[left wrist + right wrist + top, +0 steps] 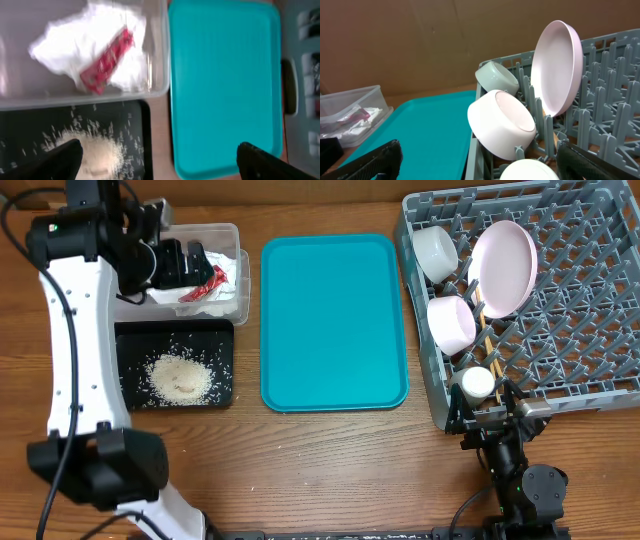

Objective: Sort waste into correct bins and load items into the dishwasher

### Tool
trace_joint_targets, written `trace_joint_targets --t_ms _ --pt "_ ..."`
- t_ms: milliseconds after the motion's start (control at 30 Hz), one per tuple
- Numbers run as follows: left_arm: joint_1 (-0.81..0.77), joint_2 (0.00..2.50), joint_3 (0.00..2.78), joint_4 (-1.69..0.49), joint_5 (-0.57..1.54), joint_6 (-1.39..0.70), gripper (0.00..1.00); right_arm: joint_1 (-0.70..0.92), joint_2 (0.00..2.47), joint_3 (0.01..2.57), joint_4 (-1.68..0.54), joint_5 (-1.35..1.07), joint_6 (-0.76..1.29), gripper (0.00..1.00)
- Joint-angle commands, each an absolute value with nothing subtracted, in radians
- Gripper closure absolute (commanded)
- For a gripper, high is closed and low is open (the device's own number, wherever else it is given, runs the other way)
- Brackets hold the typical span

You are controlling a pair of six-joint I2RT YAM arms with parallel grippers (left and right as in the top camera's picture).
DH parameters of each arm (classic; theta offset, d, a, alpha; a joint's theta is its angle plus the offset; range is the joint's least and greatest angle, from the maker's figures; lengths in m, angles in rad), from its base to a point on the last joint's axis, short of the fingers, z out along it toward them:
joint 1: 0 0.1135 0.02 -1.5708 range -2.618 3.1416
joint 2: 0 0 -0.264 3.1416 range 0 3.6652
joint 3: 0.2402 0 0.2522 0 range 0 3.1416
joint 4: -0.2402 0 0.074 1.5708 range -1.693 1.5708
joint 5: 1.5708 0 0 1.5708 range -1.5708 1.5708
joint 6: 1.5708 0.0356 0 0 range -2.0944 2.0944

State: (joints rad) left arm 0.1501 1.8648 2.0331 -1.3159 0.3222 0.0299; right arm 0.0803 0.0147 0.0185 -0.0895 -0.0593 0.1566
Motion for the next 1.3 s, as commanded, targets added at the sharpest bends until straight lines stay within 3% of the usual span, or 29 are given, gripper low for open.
trace_joint_targets --t_ms 0,800,1267 --pt "0.125 1.689 1.942 -1.161 0.391 0.046 0.0 0.086 0.003 0.008 -0.081 -0.046 0.157 0.0" --pt "0.078 0.577 0.366 0.002 0.361 0.045 0.0 0.086 0.003 0.008 -0.081 -0.046 0.157 0.0" --pt "0.005 0.116 0.039 0.039 0.18 0.05 0.0 0.086 0.003 0.008 -0.081 -0.046 0.157 0.0"
